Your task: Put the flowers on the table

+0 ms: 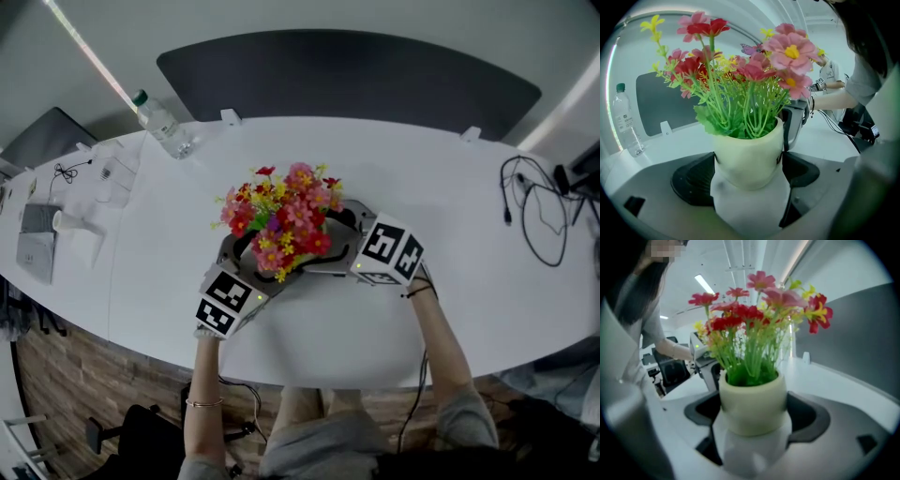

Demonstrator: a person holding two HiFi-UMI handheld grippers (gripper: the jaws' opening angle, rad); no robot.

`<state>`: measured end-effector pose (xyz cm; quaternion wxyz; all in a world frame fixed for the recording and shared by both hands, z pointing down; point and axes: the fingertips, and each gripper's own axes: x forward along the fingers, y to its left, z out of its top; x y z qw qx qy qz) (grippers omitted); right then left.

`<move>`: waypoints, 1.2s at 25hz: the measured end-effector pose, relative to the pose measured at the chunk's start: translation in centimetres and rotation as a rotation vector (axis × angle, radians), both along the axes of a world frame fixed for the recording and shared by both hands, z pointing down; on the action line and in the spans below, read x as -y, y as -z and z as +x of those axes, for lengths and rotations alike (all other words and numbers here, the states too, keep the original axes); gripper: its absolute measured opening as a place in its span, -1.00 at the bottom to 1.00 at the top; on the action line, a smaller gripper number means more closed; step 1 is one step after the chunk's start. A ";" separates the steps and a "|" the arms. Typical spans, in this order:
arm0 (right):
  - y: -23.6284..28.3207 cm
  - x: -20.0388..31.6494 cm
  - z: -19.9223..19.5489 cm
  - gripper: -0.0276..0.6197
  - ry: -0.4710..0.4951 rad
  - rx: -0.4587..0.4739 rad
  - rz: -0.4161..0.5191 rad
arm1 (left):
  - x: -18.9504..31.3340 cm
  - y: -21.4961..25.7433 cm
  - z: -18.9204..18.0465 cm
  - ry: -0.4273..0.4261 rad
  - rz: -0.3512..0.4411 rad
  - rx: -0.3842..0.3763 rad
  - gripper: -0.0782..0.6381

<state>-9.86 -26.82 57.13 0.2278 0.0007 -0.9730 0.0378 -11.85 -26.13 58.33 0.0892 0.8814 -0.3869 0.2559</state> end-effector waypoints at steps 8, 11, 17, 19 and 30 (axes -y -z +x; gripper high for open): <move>-0.1 0.0 0.3 0.46 -0.035 0.002 -0.002 | -0.1 -0.1 -0.2 0.035 -0.019 -0.033 0.51; 0.1 0.1 0.4 0.46 -0.053 0.018 -0.021 | -0.1 0.0 -0.3 0.047 -0.017 -0.046 0.51; 0.3 0.1 1.2 0.46 -0.095 0.022 -0.050 | -0.2 0.9 -0.9 0.101 0.001 -0.109 0.51; 0.5 0.1 1.6 0.46 -0.120 0.031 -0.059 | -0.2 1.1 -1.2 0.124 0.010 -0.127 0.51; 2.4 -1.3 3.9 0.41 -0.205 0.103 -0.117 | -2.2 2.4 -1.2 0.247 0.064 -0.213 0.26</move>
